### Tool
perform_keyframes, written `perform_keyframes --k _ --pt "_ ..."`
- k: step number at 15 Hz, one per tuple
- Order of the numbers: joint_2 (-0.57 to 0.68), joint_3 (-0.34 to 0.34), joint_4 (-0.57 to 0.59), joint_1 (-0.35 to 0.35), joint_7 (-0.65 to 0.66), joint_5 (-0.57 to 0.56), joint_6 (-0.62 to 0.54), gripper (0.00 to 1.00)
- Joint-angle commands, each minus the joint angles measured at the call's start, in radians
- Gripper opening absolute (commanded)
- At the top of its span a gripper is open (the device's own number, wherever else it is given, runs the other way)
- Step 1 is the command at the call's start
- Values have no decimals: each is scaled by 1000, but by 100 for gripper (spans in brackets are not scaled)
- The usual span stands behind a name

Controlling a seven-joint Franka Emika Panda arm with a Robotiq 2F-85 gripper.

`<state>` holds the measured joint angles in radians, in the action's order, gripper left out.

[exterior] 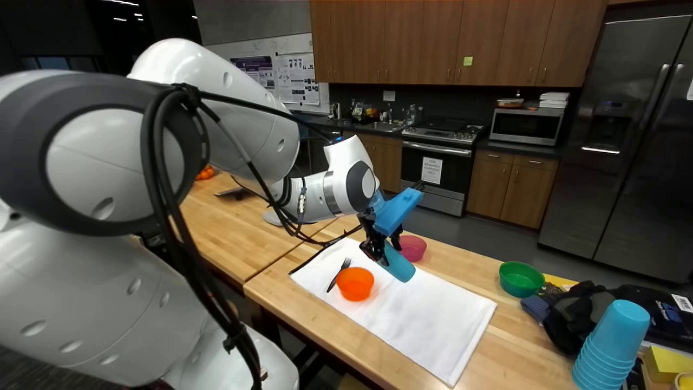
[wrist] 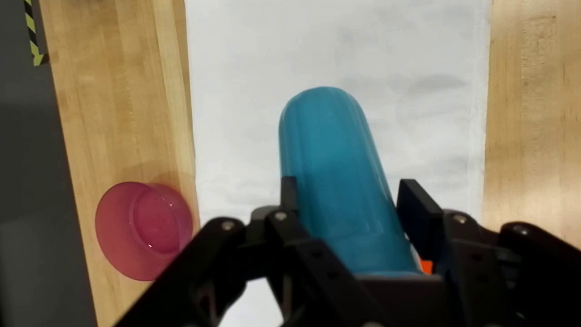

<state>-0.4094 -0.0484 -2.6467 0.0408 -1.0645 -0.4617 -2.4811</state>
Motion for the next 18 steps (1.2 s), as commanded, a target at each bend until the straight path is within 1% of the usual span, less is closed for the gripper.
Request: perform_keyframes --k 1,8,18 --pt "19 28 35 0 40 -49 41 31" --pt "42 55 58 -11 57 -106 98 31" --pt "62 88 82 -60 50 -168 160 31"
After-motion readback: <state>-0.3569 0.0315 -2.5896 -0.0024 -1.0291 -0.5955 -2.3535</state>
